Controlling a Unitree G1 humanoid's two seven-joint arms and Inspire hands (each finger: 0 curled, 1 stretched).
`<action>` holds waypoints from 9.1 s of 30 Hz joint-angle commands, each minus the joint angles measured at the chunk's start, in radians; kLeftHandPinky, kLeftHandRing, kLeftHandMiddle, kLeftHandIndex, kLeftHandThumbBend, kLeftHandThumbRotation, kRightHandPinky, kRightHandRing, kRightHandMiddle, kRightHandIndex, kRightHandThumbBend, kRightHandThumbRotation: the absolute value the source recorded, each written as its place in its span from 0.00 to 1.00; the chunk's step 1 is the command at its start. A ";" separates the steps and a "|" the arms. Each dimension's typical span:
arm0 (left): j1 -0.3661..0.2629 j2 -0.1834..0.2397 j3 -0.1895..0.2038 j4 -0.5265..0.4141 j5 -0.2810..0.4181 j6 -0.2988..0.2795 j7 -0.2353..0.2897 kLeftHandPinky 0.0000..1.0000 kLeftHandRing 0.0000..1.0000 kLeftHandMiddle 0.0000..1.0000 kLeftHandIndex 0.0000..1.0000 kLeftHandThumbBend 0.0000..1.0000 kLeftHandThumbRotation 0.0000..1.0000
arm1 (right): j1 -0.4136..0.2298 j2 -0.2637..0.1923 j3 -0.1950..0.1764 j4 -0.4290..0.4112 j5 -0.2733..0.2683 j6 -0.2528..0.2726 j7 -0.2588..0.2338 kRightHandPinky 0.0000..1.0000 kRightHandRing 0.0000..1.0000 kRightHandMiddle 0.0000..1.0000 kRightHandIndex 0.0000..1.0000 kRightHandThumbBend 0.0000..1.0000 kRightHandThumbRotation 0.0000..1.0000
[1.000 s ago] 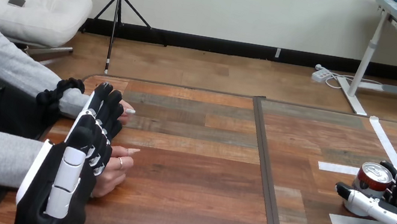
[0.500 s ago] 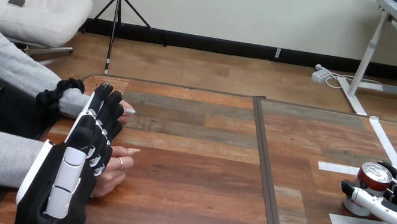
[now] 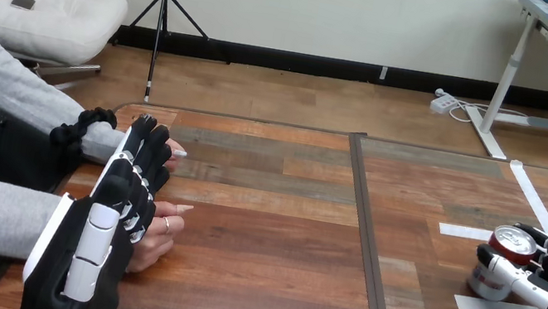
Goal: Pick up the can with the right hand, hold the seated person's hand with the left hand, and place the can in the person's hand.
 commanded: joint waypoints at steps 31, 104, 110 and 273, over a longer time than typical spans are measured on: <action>-0.045 -0.002 0.009 -0.033 0.001 -0.004 0.006 1.00 1.00 1.00 1.00 0.62 0.94 | -0.060 0.012 0.002 -0.017 -0.007 -0.043 -0.036 0.57 0.63 0.65 0.66 0.60 0.00; -0.050 -0.006 0.016 -0.022 -0.009 -0.022 -0.003 1.00 1.00 1.00 1.00 0.61 0.95 | -0.061 0.012 0.000 -0.023 -0.029 -0.090 -0.087 0.35 0.38 0.43 0.43 0.87 0.00; -0.050 -0.007 0.016 -0.020 -0.015 -0.021 -0.007 1.00 1.00 1.00 1.00 0.61 0.95 | -0.062 0.012 -0.003 -0.023 -0.025 -0.091 -0.086 0.36 0.39 0.44 0.43 0.86 0.00; -0.161 0.396 0.154 -0.114 0.995 0.081 0.441 0.75 0.91 0.95 0.91 1.00 0.54 | -0.058 0.016 0.046 -0.203 -0.045 -0.326 0.059 0.28 0.31 0.40 0.40 0.83 0.00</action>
